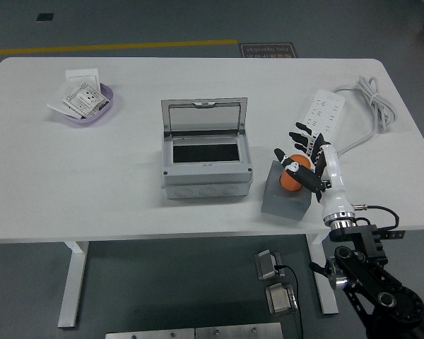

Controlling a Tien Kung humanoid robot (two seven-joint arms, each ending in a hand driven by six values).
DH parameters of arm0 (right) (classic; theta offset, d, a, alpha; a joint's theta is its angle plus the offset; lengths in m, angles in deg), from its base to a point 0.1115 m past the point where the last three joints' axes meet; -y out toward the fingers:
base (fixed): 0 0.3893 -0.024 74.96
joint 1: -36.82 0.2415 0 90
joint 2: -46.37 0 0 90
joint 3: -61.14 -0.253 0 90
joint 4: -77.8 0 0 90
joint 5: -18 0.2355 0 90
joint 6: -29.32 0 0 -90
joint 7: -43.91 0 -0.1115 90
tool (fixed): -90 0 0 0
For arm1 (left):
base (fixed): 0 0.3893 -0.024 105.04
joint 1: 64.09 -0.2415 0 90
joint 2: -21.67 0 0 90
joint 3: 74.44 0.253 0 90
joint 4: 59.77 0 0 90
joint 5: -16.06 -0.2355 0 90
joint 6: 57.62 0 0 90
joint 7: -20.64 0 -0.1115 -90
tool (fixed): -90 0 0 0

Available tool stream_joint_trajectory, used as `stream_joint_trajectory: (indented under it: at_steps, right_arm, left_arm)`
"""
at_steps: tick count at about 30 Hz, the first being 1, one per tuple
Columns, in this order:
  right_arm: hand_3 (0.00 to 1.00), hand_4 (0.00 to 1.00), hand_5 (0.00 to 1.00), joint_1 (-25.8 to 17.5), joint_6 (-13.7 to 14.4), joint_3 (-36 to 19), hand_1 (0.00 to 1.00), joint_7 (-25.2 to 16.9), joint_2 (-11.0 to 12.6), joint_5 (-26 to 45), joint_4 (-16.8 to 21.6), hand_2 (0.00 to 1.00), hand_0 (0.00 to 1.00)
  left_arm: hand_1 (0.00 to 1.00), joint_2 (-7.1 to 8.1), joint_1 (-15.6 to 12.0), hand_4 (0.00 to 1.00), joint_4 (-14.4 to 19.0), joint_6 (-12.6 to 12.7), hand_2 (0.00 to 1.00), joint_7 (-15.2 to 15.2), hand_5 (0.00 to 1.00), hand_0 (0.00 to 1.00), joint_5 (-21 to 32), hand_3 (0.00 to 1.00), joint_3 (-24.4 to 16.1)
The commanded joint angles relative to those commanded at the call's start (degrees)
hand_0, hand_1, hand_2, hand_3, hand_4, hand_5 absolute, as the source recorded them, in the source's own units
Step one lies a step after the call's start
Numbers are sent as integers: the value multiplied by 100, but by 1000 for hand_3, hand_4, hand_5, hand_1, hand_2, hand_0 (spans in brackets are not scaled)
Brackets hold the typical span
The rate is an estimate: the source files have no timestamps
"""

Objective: Pick up the cylinder from the cube,place it in the box,flap close box

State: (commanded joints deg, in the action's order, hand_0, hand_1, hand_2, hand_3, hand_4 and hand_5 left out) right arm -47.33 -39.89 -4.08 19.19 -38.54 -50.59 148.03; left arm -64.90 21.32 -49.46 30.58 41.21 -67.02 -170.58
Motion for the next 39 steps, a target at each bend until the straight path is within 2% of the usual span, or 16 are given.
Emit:
stream_joint_trajectory:
  at_steps: [15, 16, 21, 22, 27, 28, 33, 34, 39]
  right_arm:
    - [779, 885, 237, -11, 33, 135, 747, -17, 2, 46, -150, 705, 755]
    - [771, 866, 206, -12, 38, 146, 743, -13, 5, 44, -159, 698, 749]
    - [771, 866, 206, -9, 81, 209, 743, 9, 24, 31, -202, 698, 749]
    - [765, 833, 160, -9, 89, 217, 738, 13, 27, 27, -209, 695, 747]
    - [765, 833, 160, -5, 139, 246, 738, 39, 39, 0, -236, 695, 747]
    - [755, 700, 9, -4, 149, 253, 733, 45, 40, -4, -239, 689, 744]
    - [755, 700, 9, 4, 181, 296, 733, 67, 45, 0, -250, 689, 744]
    - [749, 647, 2, 5, 184, 304, 728, 71, 46, 5, -252, 684, 737]
    - [749, 647, 2, 9, 189, 335, 728, 79, 48, 30, -254, 684, 737]
  left_arm:
    - [655, -7, 7, 674, 0, -6, 380, -3, 402, 636, 7, 617, 19]
    - [655, -7, 7, 674, 0, -6, 380, -4, 402, 635, 8, 617, 20]
    - [655, -8, 12, 674, 0, -4, 380, -10, 402, 635, 21, 617, 30]
    - [655, -8, 13, 675, 0, -4, 380, -10, 403, 635, 24, 617, 33]
    - [655, -12, 23, 675, 0, -4, 380, -14, 403, 635, 27, 617, 37]
    - [655, -13, 25, 673, 0, -4, 382, -14, 399, 635, 26, 617, 37]
    - [655, -13, 31, 673, 0, -5, 382, -16, 399, 635, 29, 617, 41]
    - [655, -12, 32, 673, 0, -4, 381, -18, 400, 634, 31, 617, 43]
    - [655, -8, 35, 673, 0, -4, 381, -21, 400, 634, 43, 617, 57]
